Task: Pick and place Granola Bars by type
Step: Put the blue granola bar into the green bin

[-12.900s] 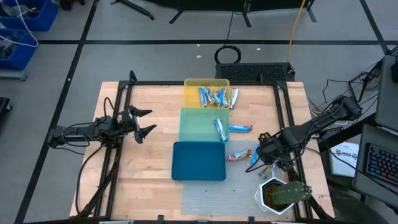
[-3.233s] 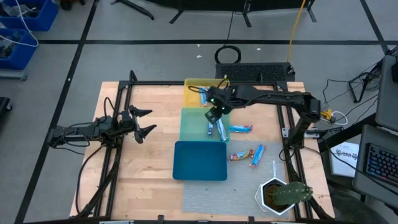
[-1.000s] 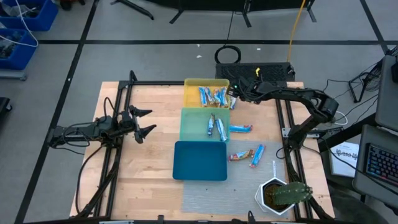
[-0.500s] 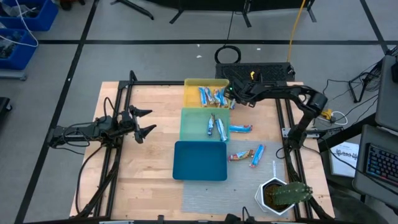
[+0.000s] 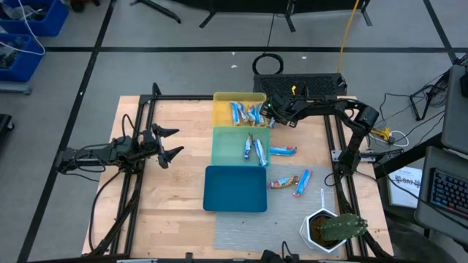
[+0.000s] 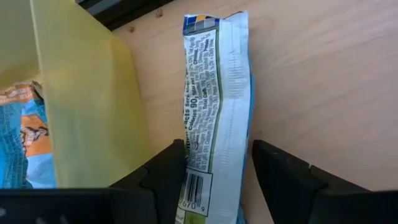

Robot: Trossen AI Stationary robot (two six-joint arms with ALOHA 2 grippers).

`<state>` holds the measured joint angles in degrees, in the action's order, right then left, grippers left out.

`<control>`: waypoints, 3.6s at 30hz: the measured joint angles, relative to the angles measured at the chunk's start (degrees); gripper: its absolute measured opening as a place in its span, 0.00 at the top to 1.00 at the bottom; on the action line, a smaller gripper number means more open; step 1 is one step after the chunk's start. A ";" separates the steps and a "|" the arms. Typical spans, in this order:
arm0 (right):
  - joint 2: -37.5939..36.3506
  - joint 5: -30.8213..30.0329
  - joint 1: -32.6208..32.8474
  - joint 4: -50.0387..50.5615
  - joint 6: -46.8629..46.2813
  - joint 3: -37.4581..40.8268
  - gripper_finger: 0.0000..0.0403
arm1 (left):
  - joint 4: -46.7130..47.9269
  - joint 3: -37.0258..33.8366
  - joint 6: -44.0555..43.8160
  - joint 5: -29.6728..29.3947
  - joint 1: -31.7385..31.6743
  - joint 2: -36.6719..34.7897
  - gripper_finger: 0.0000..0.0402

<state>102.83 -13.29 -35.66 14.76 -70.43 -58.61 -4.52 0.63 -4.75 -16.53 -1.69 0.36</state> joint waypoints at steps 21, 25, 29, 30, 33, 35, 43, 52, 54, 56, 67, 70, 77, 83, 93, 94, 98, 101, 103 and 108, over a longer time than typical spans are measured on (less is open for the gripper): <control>-5.65 -4.93 1.33 10.83 1.23 -0.02 0.97 | -0.01 0.00 0.00 0.00 0.01 0.00 0.02; -9.83 -6.23 2.15 17.32 1.07 0.00 0.98 | 0.01 -0.01 0.00 0.00 0.01 0.00 0.02; -14.59 -6.19 4.16 23.92 -1.62 0.00 0.99 | 0.01 0.01 0.00 0.00 0.01 0.00 0.02; -15.85 -6.10 4.95 25.05 -2.64 0.00 0.99 | -0.02 0.01 0.00 0.00 0.00 0.00 0.02; -19.92 -5.98 7.69 27.32 -6.08 0.00 0.99 | -0.02 0.01 0.00 0.00 0.01 0.00 0.02; -22.69 -5.96 9.66 27.72 -8.31 0.00 0.99 | 0.01 0.01 0.00 0.00 0.01 0.00 0.02; -30.24 -6.36 19.35 23.70 -16.28 0.00 0.99 | -0.02 0.00 0.00 0.00 0.00 0.00 0.02; -32.09 -9.80 28.08 9.48 -18.47 0.00 0.99 | -0.01 0.00 0.00 0.00 0.00 0.00 0.02; -32.10 -10.73 29.48 4.54 -18.01 0.00 0.99 | 0.01 0.00 0.00 0.00 -0.01 0.00 0.02; -31.92 -10.79 30.08 1.54 -17.43 -0.29 0.99 | -0.02 0.01 0.00 0.00 -0.01 0.00 0.02; -22.50 -10.60 30.17 19.24 -12.51 -21.61 0.99 | -0.02 0.00 0.00 0.00 0.00 -0.01 0.02; -17.28 -9.79 29.97 26.01 -12.37 -28.77 0.99 | -0.01 0.00 0.00 0.00 0.00 0.00 0.02; -4.08 -6.77 29.12 35.55 -12.79 -43.89 0.99 | -0.01 0.00 0.00 -0.01 0.00 0.00 0.02; 4.75 -5.67 28.87 43.37 -14.43 -53.79 0.99 | 0.01 0.01 0.00 0.00 0.00 0.00 0.02; 14.87 1.41 30.56 48.46 -18.37 -55.34 1.00 | 0.01 0.01 0.00 0.00 -0.01 0.00 0.02; 15.53 1.86 30.69 48.31 -18.45 -55.34 1.00 | -0.02 0.01 0.00 0.00 0.01 0.00 0.02; 17.86 3.23 30.77 47.74 -18.47 -55.34 1.00 | -0.02 0.00 0.00 0.00 0.01 0.00 0.02; 19.47 4.34 30.75 46.93 -18.47 -55.34 1.00 | 0.00 0.01 0.00 0.00 0.01 0.00 0.02; 20.35 4.40 30.75 46.79 -18.47 -55.32 1.00 | -0.01 0.01 0.00 0.00 0.00 0.00 0.02; 22.57 4.27 30.04 46.52 -18.06 -55.32 1.00 | 0.00 0.01 0.00 0.00 0.01 0.00 0.02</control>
<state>125.39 -9.02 -5.62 61.29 -88.49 -113.93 -4.52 0.64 -4.75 -16.53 -1.67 0.36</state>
